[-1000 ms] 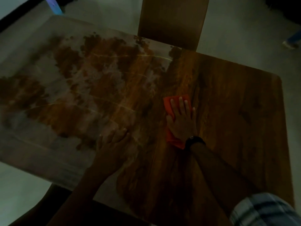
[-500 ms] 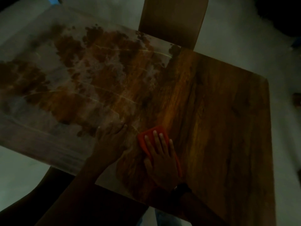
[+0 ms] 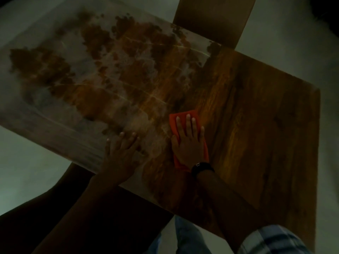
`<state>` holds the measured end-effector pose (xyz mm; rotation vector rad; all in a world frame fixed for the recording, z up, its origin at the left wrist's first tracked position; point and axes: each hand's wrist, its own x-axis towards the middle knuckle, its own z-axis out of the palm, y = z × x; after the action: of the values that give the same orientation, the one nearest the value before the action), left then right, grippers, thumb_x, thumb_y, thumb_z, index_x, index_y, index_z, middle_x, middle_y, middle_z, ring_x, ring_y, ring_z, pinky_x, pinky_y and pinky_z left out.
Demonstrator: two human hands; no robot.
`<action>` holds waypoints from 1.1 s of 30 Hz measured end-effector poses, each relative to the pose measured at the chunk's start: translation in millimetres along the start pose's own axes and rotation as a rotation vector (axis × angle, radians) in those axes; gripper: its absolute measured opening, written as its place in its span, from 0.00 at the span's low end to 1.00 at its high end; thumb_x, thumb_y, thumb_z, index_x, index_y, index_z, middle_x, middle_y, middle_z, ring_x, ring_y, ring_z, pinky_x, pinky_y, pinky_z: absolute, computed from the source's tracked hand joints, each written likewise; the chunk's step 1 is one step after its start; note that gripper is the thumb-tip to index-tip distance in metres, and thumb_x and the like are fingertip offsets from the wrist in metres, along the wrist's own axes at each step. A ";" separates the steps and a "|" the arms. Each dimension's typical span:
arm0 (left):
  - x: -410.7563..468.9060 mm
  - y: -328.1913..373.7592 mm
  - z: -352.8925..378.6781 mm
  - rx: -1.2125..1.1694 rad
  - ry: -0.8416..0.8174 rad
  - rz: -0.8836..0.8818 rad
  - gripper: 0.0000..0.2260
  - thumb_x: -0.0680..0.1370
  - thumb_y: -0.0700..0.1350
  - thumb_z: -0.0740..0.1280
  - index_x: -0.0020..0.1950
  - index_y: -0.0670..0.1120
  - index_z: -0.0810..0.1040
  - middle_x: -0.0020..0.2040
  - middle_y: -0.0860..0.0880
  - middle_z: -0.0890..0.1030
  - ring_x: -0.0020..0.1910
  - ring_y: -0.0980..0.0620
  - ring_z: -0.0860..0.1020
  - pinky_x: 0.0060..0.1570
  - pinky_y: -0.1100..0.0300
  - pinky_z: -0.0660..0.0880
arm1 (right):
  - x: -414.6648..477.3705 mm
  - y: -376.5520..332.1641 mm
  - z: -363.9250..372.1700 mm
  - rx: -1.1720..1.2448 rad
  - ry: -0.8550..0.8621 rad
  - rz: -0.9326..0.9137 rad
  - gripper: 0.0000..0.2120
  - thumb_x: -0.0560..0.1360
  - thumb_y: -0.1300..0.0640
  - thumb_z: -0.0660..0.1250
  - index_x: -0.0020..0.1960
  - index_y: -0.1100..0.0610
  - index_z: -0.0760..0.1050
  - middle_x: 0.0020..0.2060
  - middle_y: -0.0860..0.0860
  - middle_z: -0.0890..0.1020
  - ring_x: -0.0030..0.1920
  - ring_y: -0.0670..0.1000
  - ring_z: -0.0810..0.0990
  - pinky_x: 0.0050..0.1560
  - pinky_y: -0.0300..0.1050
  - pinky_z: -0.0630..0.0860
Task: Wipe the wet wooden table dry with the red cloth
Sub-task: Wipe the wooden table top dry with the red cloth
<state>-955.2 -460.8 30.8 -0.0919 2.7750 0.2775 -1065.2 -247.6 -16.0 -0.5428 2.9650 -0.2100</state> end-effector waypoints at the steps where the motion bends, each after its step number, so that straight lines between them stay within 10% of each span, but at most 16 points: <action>1: -1.8 0.3 2.0 0.007 0.005 -0.015 0.32 0.71 0.59 0.58 0.74 0.49 0.66 0.75 0.49 0.64 0.74 0.40 0.61 0.64 0.31 0.60 | -8.6 -5.0 0.6 0.015 0.000 -0.024 0.31 0.80 0.40 0.41 0.80 0.50 0.52 0.79 0.58 0.53 0.79 0.59 0.50 0.76 0.67 0.48; 5: -9.6 1.0 11.7 0.024 0.028 -0.048 0.29 0.73 0.58 0.53 0.68 0.45 0.74 0.70 0.46 0.72 0.67 0.38 0.72 0.56 0.32 0.70 | -59.0 -26.3 4.6 0.043 -0.044 -0.158 0.30 0.81 0.41 0.45 0.81 0.48 0.49 0.80 0.55 0.49 0.80 0.55 0.46 0.76 0.64 0.48; 13: -31.8 -0.7 17.6 -0.135 0.078 -0.052 0.40 0.76 0.67 0.34 0.74 0.46 0.66 0.76 0.47 0.63 0.75 0.41 0.59 0.67 0.33 0.60 | -141.0 -35.5 13.2 0.043 -0.100 -0.443 0.27 0.82 0.40 0.52 0.80 0.44 0.53 0.80 0.49 0.52 0.80 0.51 0.48 0.74 0.61 0.51; 25: -40.3 -10.3 18.0 -0.205 0.060 -0.059 0.39 0.73 0.70 0.35 0.78 0.52 0.53 0.79 0.55 0.49 0.77 0.52 0.44 0.73 0.42 0.45 | 19.8 -9.1 3.4 0.010 0.005 -0.101 0.28 0.82 0.40 0.45 0.79 0.46 0.55 0.79 0.55 0.57 0.79 0.58 0.53 0.76 0.65 0.48; 33: -49.0 -17.9 27.7 -0.198 0.106 -0.095 0.40 0.71 0.70 0.27 0.78 0.54 0.51 0.78 0.55 0.48 0.77 0.55 0.42 0.73 0.48 0.41 | -83.4 -67.0 13.8 0.085 -0.058 -0.325 0.26 0.83 0.44 0.50 0.80 0.45 0.51 0.80 0.51 0.51 0.80 0.53 0.47 0.77 0.61 0.46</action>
<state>-898.2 -471.2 19.1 -0.2953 2.8294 0.5362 -962.8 -281.3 -11.3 -0.9991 2.7801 -0.3408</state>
